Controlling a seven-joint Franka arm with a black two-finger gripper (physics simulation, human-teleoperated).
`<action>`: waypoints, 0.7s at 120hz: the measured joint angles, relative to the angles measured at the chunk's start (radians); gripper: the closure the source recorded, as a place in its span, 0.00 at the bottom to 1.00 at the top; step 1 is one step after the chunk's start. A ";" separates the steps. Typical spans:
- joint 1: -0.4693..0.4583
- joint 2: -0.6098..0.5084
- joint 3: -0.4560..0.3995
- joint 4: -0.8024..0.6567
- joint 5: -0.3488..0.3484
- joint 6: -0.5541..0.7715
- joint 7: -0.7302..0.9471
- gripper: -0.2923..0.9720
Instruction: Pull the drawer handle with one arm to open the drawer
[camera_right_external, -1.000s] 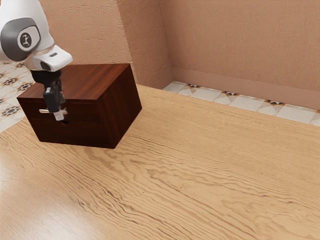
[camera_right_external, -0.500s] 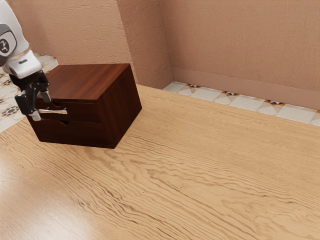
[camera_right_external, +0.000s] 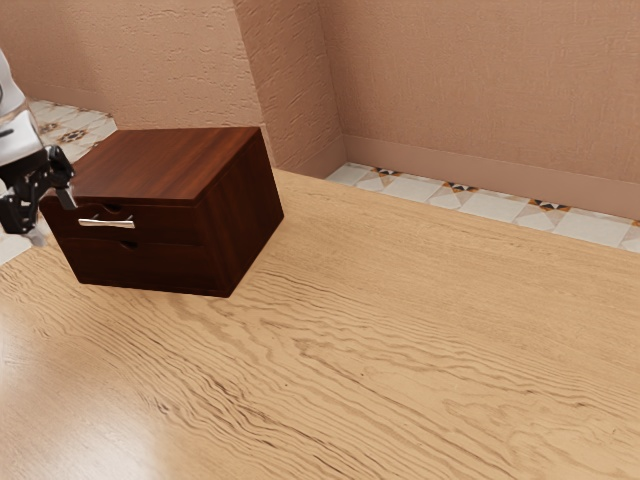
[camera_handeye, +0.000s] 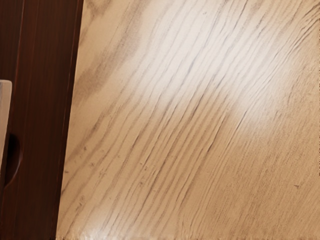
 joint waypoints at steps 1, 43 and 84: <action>0.001 0.000 0.000 0.000 0.000 0.000 0.003 0.23; 0.005 0.040 -0.003 0.024 -0.062 0.027 0.117 0.23; -0.015 0.145 -0.006 0.105 -0.063 0.044 0.194 0.23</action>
